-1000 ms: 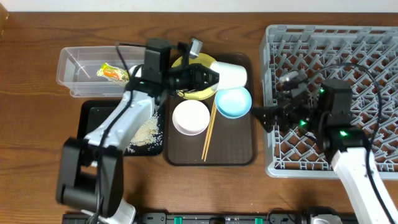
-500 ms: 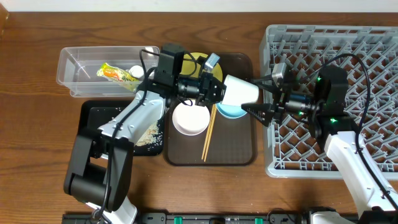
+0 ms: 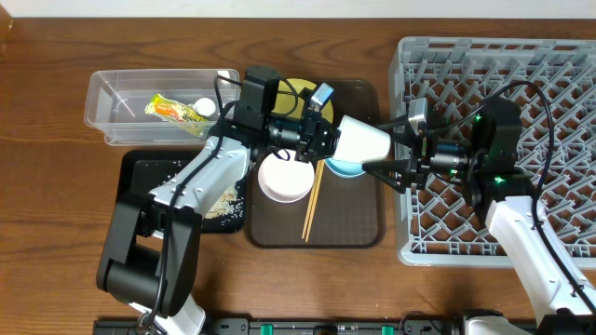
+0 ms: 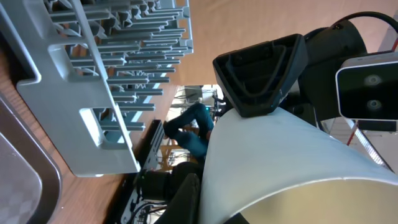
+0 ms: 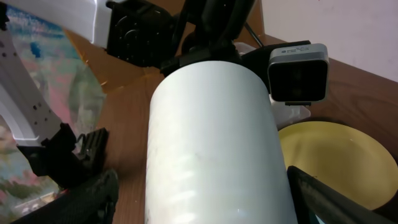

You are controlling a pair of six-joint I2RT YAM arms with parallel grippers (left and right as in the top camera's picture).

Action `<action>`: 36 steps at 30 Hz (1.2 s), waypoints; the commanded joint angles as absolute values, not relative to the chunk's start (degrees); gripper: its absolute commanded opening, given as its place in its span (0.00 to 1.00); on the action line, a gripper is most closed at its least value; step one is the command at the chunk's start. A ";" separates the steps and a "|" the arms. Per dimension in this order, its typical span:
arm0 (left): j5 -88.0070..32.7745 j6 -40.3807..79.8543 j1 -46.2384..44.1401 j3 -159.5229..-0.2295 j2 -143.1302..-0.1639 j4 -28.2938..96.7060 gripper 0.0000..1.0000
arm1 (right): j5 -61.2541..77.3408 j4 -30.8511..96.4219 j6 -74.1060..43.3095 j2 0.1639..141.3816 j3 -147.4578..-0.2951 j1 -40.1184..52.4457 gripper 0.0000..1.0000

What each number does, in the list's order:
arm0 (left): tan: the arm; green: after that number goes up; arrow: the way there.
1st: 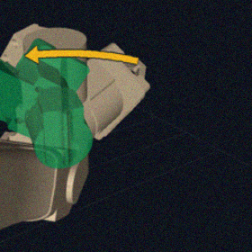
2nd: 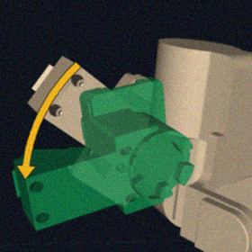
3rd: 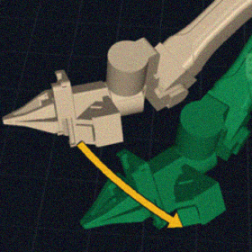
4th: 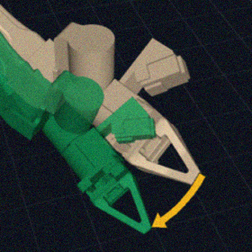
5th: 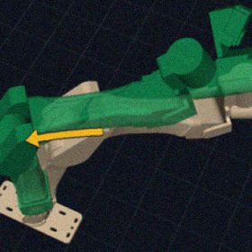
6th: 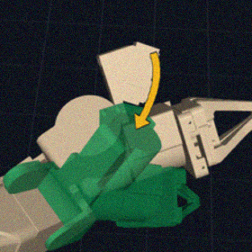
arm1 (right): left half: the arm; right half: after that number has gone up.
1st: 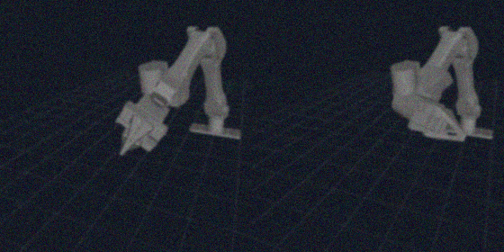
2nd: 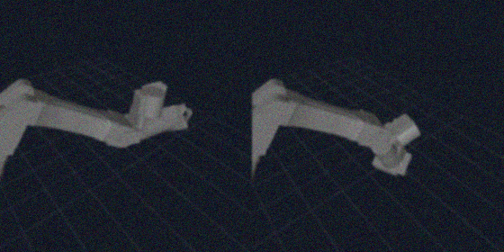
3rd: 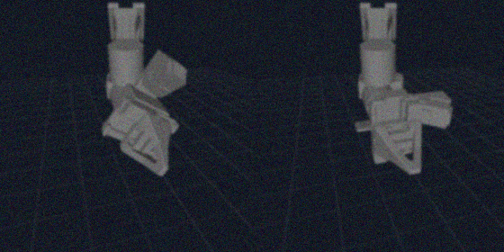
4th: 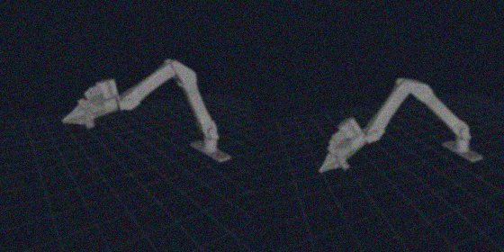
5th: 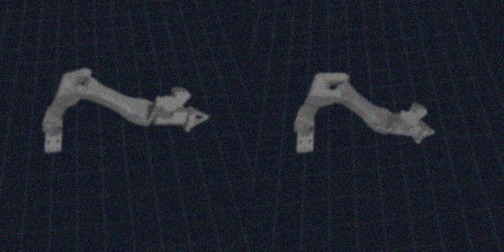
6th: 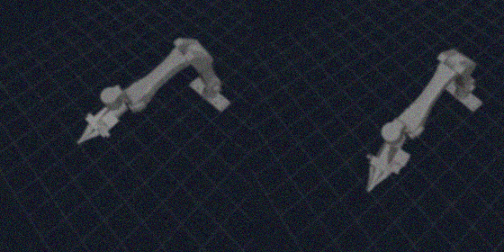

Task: Sort waste into correct bins and load items into the dishwasher rack
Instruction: 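Grasp the white cup with the right gripper and release it from the left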

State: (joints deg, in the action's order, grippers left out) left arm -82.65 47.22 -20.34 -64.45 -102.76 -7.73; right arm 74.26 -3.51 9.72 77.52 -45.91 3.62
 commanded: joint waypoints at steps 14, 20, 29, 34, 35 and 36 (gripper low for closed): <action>-84.64 48.82 -21.63 -64.84 -102.76 -8.27 0.06 | 76.09 -3.51 10.33 78.02 -46.68 4.58 0.69; -84.64 48.82 -21.63 -64.84 -102.76 -8.27 0.06 | 76.07 -3.49 10.33 78.02 -46.68 4.58 0.60; -84.12 47.55 -21.47 -64.84 -102.76 -8.54 0.33 | 74.81 -2.55 10.33 78.02 -46.68 4.58 0.54; -79.50 42.89 -20.47 -64.84 -102.76 -8.23 0.59 | 63.13 1.78 6.35 78.02 -46.68 4.47 0.31; -76.07 42.92 -20.08 -64.84 -102.76 -7.22 0.60 | 59.31 3.09 5.54 78.02 -46.70 4.36 0.19; -73.73 42.72 -19.81 -64.82 -102.76 -6.72 0.62 | 56.88 3.97 5.17 78.00 -46.72 4.19 0.13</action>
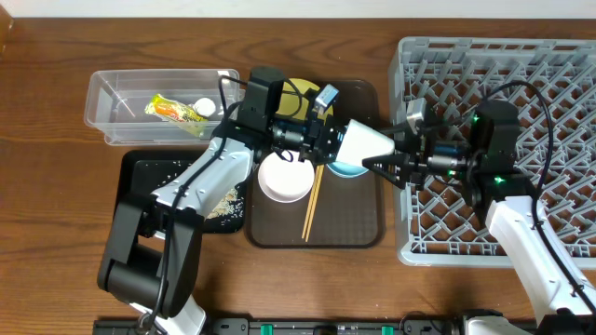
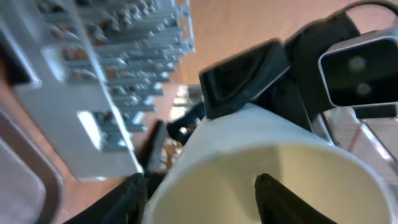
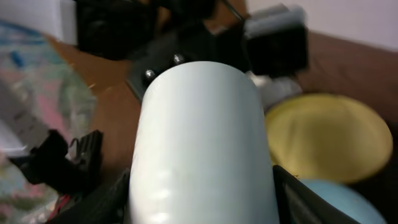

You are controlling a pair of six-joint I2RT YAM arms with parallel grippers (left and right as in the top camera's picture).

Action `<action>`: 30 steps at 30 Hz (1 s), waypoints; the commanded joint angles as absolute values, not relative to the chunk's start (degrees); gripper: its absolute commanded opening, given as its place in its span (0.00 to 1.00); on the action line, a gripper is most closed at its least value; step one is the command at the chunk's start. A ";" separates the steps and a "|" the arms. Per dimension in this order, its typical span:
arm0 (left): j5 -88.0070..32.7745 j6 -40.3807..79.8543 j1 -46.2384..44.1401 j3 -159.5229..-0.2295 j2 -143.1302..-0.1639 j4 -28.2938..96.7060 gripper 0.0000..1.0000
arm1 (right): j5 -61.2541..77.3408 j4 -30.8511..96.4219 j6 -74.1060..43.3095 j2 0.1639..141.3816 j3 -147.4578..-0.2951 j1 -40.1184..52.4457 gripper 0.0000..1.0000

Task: Sort waste into correct bins and load items into the dishwasher rack
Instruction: 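Grasp the white cup with the right gripper and release it from the left, then place the white cup into the dish rack with the right gripper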

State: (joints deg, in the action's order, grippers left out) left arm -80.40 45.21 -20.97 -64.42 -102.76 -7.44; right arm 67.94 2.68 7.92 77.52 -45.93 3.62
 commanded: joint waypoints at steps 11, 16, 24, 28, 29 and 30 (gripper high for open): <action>-44.42 23.59 -15.44 -64.84 -98.32 8.27 0.75 | 38.22 24.01 3.68 70.78 -54.00 -2.09 0.01; -28.36 17.54 -15.00 -64.84 -90.96 23.16 0.84 | 23.92 42.06 3.66 69.34 -63.96 -5.02 0.01; -12.36 17.56 -15.00 -64.84 -80.44 36.27 0.87 | 4.93 65.36 0.86 71.92 -76.42 -7.11 0.01; -12.34 17.58 -15.00 -64.84 -78.56 36.18 0.87 | -0.95 71.26 0.60 75.57 -77.84 -8.99 0.01; -12.36 17.58 -15.00 -64.84 -78.54 36.23 0.87 | -2.04 71.90 0.19 76.58 -77.84 -9.61 0.01; -12.36 17.58 -15.00 -64.84 -78.54 36.25 0.87 | -2.96 72.38 -0.45 77.82 -77.84 -10.35 0.01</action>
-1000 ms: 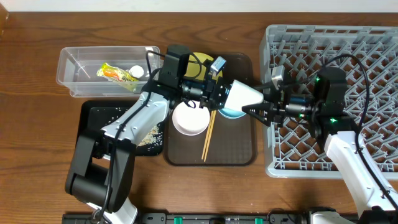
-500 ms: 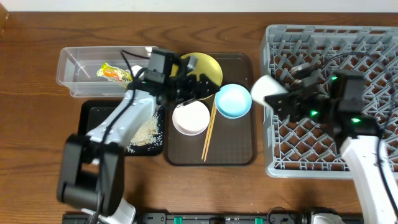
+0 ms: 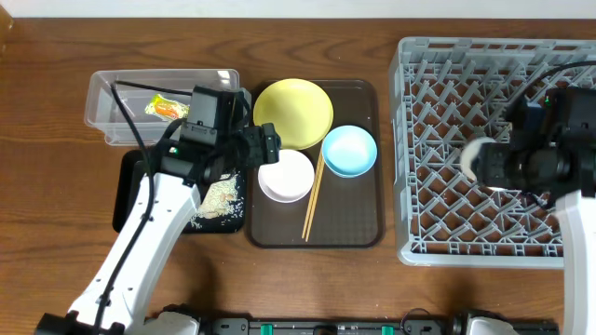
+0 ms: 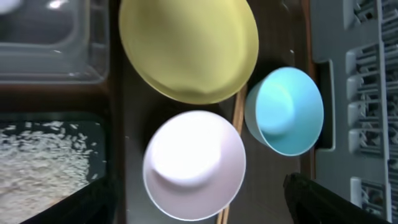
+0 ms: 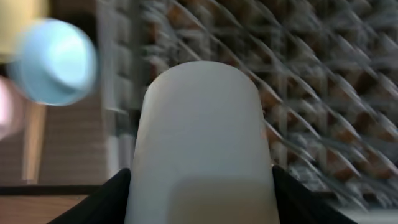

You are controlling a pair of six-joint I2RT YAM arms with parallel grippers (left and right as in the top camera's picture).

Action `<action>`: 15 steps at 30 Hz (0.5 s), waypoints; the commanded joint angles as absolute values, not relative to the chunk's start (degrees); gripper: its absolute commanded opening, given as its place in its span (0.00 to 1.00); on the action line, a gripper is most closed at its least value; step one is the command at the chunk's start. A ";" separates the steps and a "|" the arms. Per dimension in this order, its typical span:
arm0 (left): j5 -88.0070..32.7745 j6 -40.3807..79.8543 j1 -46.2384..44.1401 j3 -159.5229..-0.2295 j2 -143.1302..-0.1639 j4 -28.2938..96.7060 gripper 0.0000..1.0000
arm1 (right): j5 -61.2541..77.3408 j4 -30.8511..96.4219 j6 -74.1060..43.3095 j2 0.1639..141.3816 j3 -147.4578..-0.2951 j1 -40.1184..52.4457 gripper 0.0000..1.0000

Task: Sort waste into correct bins and load items into the dishwasher rack
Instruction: 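Place the white cup into the dish rack with the right gripper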

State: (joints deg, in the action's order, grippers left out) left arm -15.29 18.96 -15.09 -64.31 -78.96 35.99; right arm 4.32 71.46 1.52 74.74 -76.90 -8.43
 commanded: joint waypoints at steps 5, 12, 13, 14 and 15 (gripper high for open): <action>-12.36 17.58 -15.00 -64.84 -78.65 36.67 0.87 | -2.96 71.94 -1.83 83.79 -77.84 -13.19 0.01; -12.36 17.58 -15.00 -64.84 -78.65 37.06 0.87 | 0.89 68.58 -1.85 90.15 -77.84 -13.96 0.01; -12.36 17.58 -15.03 -64.84 -78.65 37.08 0.87 | 0.93 68.29 -1.85 90.80 -77.84 -13.96 0.01; -12.36 17.58 -15.03 -64.84 -78.65 37.08 0.87 | 0.91 67.99 -1.85 91.39 -77.84 -13.96 0.01; -12.36 17.61 -15.03 -64.84 -78.65 37.08 0.87 | 0.91 67.57 -1.85 92.16 -77.84 -13.96 0.01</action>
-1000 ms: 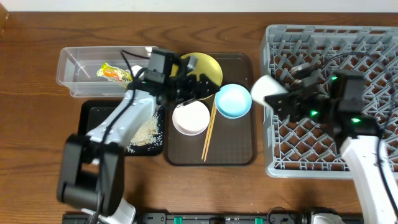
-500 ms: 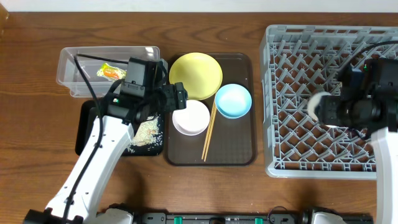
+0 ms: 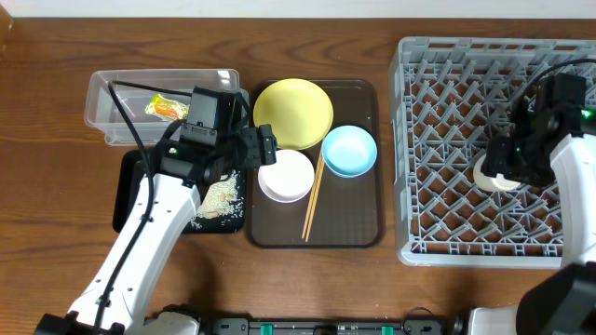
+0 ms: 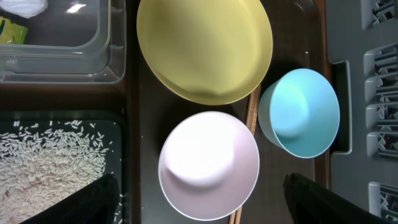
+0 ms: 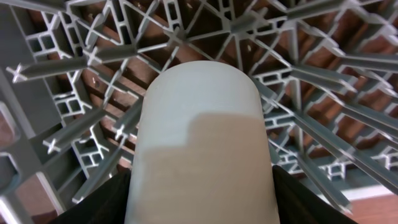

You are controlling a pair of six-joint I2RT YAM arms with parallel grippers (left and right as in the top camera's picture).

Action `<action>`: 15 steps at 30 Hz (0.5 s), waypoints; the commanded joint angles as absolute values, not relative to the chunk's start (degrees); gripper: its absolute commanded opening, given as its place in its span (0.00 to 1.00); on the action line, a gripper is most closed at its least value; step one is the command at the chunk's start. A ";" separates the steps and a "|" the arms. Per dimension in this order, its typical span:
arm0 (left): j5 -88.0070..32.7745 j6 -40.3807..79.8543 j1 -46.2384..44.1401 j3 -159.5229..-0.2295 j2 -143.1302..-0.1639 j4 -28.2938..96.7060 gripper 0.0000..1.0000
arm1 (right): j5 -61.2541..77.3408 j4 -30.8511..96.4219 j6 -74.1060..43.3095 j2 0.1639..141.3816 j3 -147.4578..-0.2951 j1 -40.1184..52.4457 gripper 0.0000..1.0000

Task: Sort waste into correct bins and load items into the dishwasher rack
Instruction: 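Place the white cup into the dish rack with the right gripper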

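My right gripper (image 5: pixel 202 211) is shut on a white cup (image 5: pixel 202 143), pointing it down into the grey dishwasher rack (image 3: pixel 438 223). Overhead, the cup (image 3: pixel 494 175) sits low among the tines right of the rack's middle. The left gripper (image 4: pixel 199 208) hangs open above the brown tray (image 3: pixel 354 223), over a white bowl (image 4: pixel 208 165). On the tray also lie a yellow plate (image 3: pixel 292 112), a blue bowl (image 3: pixel 349 150) and a pair of chopsticks (image 3: pixel 312 200).
A clear bin (image 3: pixel 107 93) at the back left holds a wrapper and a white scrap. A black bin (image 3: pixel 130 186) with loose rice sits in front of it, partly under the left arm. The rack fills the table's right side.
The right gripper has moved right and down with the cup, from just above the rack to low among its tines. The left gripper has barely shifted over the tray.
Both grippers were at the white cup above the tray, and still were a little later. Then the left gripper was open over the bowls without the cup, while the right held it over the rack. Now the cup is down in the rack.
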State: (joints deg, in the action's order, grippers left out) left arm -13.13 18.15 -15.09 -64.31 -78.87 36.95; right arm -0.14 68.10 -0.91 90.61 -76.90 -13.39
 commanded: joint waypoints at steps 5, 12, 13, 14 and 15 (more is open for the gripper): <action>-12.36 17.58 -15.03 -64.84 -78.65 37.08 0.87 | 0.95 67.07 -1.89 95.42 -77.84 -13.96 0.26; -12.32 17.56 -15.00 -64.84 -78.65 37.54 0.91 | 4.54 66.32 -1.87 97.08 -77.84 -13.96 0.99; -11.99 17.52 -15.00 -64.84 -78.65 37.82 0.91 | 4.82 66.22 -1.87 97.08 -77.84 -13.96 0.99; -10.61 17.58 -15.00 -64.84 -78.65 38.59 0.91 | 5.08 66.19 -1.87 97.08 -77.84 -13.96 0.99; -9.26 17.61 -15.00 -64.84 -78.65 39.44 0.91 | 5.21 66.19 -1.87 97.06 -77.84 -13.96 0.99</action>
